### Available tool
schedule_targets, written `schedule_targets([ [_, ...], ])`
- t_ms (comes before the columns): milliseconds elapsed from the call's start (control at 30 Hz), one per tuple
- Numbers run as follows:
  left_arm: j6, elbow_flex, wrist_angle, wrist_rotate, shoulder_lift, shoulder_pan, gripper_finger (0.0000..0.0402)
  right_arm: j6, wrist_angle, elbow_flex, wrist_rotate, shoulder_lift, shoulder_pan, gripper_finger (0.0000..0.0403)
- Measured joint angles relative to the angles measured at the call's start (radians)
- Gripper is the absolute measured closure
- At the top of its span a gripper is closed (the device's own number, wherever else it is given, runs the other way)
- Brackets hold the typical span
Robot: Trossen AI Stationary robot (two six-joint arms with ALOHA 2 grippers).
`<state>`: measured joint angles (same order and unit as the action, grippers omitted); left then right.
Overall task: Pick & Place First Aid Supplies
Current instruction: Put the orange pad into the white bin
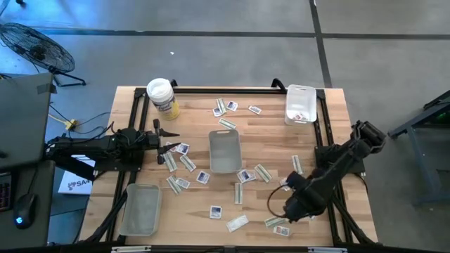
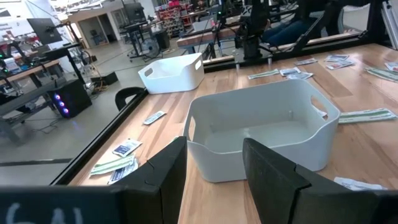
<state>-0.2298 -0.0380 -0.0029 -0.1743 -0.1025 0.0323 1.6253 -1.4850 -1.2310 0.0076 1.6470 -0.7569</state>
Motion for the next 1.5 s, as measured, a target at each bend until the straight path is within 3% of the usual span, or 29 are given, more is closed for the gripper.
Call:
schedule_targets([
  [133, 0.000, 0.000, 0.000, 0.000, 0.000, 0.000, 0.0247, 0.247, 0.057, 0.093, -0.092, -0.001, 0.014, 0.0205],
  [233, 0.000, 0.000, 0.000, 0.000, 0.000, 0.000, 0.0247, 0.317, 0.185, 0.183, -0.158, -0.002, 0.036, 0.0214],
  [500, 0.000, 0.000, 0.000, 0.000, 0.000, 0.000, 0.0247, 0.330, 0.281, 0.328, -0.216, -0.002, 0.069, 0.0239],
  [1133, 0.000, 0.000, 0.000, -0.001, 0.000, 0.000, 0.0247, 0.353, 0.437, 0.468, -0.263, -0.004, 0.103, 0.0258],
  [1367, 0.000, 0.000, 0.000, 0.000, 0.000, 0.000, 0.0247, 0.326, 0.363, 0.401, -0.277, -0.001, 0.103, 0.0251],
  [1500, 0.000, 0.000, 0.000, -0.001, 0.000, 0.000, 0.0247, 0.310, 0.340, 0.348, -0.207, -0.001, 0.103, 0.0249],
])
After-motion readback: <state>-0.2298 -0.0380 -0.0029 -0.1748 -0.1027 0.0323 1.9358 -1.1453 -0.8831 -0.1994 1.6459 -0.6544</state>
